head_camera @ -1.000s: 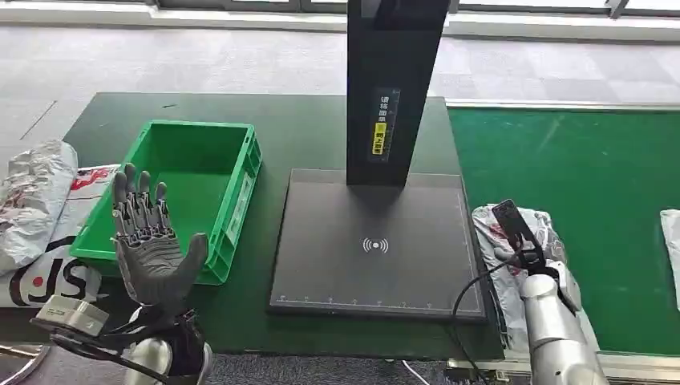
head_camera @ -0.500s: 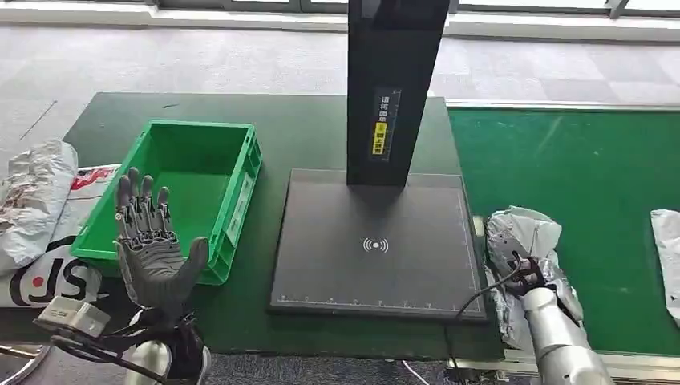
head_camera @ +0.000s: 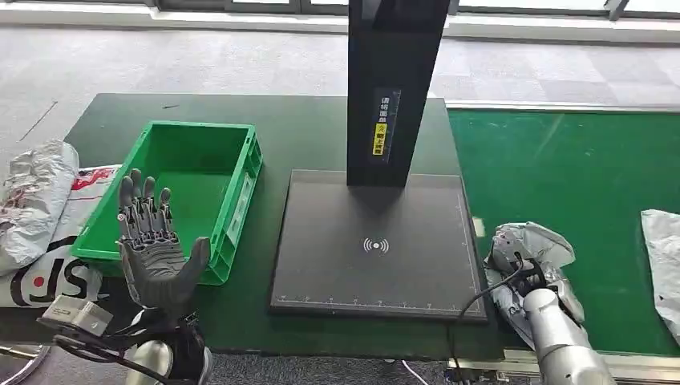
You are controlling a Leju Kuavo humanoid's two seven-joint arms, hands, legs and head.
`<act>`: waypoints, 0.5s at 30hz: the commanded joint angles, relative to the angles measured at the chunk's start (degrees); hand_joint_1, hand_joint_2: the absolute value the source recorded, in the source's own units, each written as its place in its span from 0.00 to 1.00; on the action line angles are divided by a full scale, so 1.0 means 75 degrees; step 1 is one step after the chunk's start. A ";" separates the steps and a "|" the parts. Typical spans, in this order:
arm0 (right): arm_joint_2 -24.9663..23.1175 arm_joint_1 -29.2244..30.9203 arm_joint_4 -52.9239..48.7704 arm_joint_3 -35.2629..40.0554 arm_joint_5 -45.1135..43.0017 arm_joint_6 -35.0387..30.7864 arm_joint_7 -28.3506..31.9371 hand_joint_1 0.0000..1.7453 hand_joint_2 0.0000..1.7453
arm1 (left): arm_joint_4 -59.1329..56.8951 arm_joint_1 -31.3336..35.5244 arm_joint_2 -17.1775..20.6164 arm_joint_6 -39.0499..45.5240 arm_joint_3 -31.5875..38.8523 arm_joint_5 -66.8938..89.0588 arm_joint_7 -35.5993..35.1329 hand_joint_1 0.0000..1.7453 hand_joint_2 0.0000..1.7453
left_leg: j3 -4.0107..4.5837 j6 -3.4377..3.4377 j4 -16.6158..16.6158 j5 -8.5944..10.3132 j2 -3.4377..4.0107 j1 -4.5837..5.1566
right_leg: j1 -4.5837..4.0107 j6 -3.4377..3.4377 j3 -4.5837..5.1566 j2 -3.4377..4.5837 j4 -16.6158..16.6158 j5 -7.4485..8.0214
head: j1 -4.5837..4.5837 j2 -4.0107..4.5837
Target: Moved the parcel from conveyor to table for the left to box.
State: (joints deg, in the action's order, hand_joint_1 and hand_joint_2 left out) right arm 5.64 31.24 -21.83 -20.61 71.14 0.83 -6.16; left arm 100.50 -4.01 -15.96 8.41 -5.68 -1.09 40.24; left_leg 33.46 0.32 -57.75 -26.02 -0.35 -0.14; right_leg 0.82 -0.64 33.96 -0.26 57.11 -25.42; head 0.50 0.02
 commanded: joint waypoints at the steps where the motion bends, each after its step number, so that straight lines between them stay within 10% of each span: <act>1: -0.0047 -0.0065 0.0473 -0.0354 -0.0017 0.0008 -0.0002 1.00 1.00 | -0.0351 0.0141 0.0059 0.0017 0.0335 -0.0019 -0.0032 0.00 1.00 | -0.0020 0.0004 0.0017 0.0001 -0.0002 -0.0006 | -0.0007 0.0007 -0.0023 -0.0003 -0.0020 0.0001 | 0.0000 0.0000; 15: -0.0168 -0.0108 0.0143 -0.0398 -0.0027 -0.0834 0.0260 1.00 1.00 | -0.0192 0.0044 0.0029 0.0115 0.0382 0.0004 -0.0032 0.00 1.00 | -0.0020 0.0000 0.0020 0.0004 -0.0009 -0.0005 | -0.0005 0.0001 -0.0033 -0.0015 -0.0028 0.0002 | 0.0000 0.0000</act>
State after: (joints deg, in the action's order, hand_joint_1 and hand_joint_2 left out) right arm 5.53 31.22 -21.66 -20.61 70.97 0.68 -5.99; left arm 100.48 -4.01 -16.02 8.41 -5.70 -1.09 40.24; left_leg 33.46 0.29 -57.75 -26.03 -0.41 -0.14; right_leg 0.83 -0.69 33.87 -0.36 57.06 -25.45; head 0.50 0.02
